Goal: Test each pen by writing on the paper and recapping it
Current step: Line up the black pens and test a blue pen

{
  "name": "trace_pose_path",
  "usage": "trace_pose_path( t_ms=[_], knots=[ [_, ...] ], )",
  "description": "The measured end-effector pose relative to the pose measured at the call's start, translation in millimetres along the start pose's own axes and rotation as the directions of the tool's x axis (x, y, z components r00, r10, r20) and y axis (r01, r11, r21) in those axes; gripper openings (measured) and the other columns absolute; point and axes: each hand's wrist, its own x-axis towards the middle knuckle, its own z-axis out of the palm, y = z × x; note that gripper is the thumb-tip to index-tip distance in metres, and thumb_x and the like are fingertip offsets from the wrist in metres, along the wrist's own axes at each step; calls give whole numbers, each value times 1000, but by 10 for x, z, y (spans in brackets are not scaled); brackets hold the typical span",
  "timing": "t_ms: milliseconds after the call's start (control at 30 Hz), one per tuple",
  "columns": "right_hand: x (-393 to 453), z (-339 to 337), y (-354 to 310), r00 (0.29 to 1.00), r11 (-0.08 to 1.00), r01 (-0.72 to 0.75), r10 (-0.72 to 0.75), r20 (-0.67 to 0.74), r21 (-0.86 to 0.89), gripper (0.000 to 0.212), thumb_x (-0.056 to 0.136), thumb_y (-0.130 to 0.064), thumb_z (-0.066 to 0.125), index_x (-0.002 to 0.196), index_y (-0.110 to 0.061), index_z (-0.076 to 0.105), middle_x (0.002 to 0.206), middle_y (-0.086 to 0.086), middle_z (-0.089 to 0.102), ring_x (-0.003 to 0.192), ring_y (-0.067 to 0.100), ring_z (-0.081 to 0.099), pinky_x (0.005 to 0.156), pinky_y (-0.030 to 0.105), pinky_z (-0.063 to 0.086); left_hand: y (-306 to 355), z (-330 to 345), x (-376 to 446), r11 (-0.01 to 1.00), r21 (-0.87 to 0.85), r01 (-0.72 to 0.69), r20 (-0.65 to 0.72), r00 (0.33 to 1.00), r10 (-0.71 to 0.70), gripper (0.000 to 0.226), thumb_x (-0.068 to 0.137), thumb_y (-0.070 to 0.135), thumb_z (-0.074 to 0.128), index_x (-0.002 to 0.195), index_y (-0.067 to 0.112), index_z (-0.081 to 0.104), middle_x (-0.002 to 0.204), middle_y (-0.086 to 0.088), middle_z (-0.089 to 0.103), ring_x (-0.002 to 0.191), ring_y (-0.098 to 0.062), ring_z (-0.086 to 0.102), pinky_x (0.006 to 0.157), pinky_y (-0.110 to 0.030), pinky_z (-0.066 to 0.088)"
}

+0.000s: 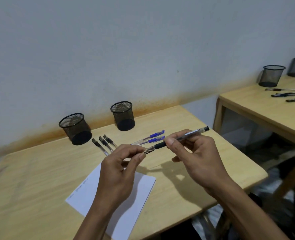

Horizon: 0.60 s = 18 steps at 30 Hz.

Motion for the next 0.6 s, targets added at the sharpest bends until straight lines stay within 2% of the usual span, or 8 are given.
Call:
trace_pose_path(
  t_ms=[167, 333, 400, 500, 600],
  knots=[
    [16, -15, 8, 1000, 999, 10, -10, -17, -32, 10, 87, -29, 73, 82, -21, 77, 82, -9, 74, 83, 6, 66, 63, 33, 60, 0, 39, 31, 1000, 0, -25, 6, 1000, 25, 18, 86, 12, 70, 92, 28, 74, 93, 15, 70, 89, -11, 66, 68, -13, 47],
    [17, -9, -28, 1000, 996, 16, -18, -23, -89, 12, 86, -32, 74, 83, -21, 78, 85, -10, 76, 84, 4, 69, 79, 41, 60, 33, 67, 41, 999, -35, -35, 14, 999, 36, 18, 86, 12, 71, 92, 28, 76, 91, 14, 72, 86, -11, 67, 69, -15, 48],
    [5, 39, -40, 999, 996, 26, -28, -26, -80, 10, 85, -30, 75, 83, -20, 77, 84, -9, 77, 84, 3, 70, 74, 39, 60, 74, 82, 53, 998, -41, -56, 11, 998, 57, 20, 86, 10, 71, 92, 29, 75, 88, 14, 72, 84, -9, 67, 71, -18, 50],
    [-14, 102, -72, 997, 999, 33, -34, -67, -15, 16, 81, -34, 75, 84, -18, 76, 85, -7, 78, 84, 3, 70, 59, 25, 57, 130, 95, 56, 994, -33, -105, -21, 994, 104, 17, 87, 12, 71, 92, 28, 74, 85, 10, 72, 83, -12, 69, 77, -27, 55],
    [-6, 90, -108, 997, 999, 33, -33, -69, -8, 20, 78, -37, 75, 84, -19, 77, 87, -5, 78, 86, 4, 71, 57, 22, 55, 156, 79, 59, 991, -17, -134, -28, 991, 134, 12, 85, 18, 69, 93, 26, 75, 83, 8, 71, 82, -15, 68, 75, -33, 55]
  ],
)
